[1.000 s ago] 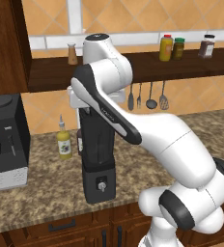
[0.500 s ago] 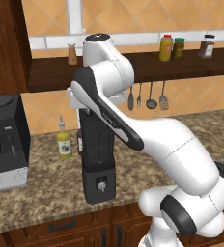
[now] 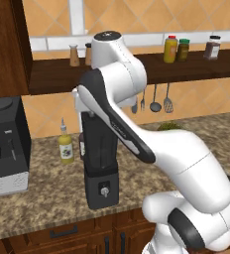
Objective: Close the lid blender by securely placing the lid on top.
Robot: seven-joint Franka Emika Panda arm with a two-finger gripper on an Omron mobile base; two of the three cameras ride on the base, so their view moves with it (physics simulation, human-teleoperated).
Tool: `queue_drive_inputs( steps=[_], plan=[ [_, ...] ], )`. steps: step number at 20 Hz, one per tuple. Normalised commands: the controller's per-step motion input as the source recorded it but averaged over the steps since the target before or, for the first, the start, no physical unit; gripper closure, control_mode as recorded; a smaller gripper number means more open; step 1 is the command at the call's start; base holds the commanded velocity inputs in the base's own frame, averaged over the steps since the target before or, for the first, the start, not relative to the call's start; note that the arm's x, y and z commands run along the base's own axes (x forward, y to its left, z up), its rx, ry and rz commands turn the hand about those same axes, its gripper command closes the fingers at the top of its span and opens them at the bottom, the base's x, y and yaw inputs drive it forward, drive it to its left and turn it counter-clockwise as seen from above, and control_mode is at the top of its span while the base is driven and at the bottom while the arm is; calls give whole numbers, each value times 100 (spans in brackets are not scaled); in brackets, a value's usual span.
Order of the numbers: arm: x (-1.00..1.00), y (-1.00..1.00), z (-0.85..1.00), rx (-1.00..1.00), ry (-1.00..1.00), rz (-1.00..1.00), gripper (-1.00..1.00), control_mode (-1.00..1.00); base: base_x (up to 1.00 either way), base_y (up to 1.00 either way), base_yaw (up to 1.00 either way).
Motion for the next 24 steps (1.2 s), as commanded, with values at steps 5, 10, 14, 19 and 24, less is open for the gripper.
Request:
queue_drive_inputs(
  steps=[5,10,14,19,24],
  plan=[
    [-45,-19,42,0,-3,0,-100,-100,0,0,0],
    [-33,-27,40,0,-3,0,-100,-100,0,0,0],
    [-32,-70,3,5,0,0,-100,-100,0,0,0],
    [-26,-98,-16,6,0,0,-100,-100,0,0,0],
    [-7,-91,-52,0,0,0,-100,-100,0,0,0]
  ],
)
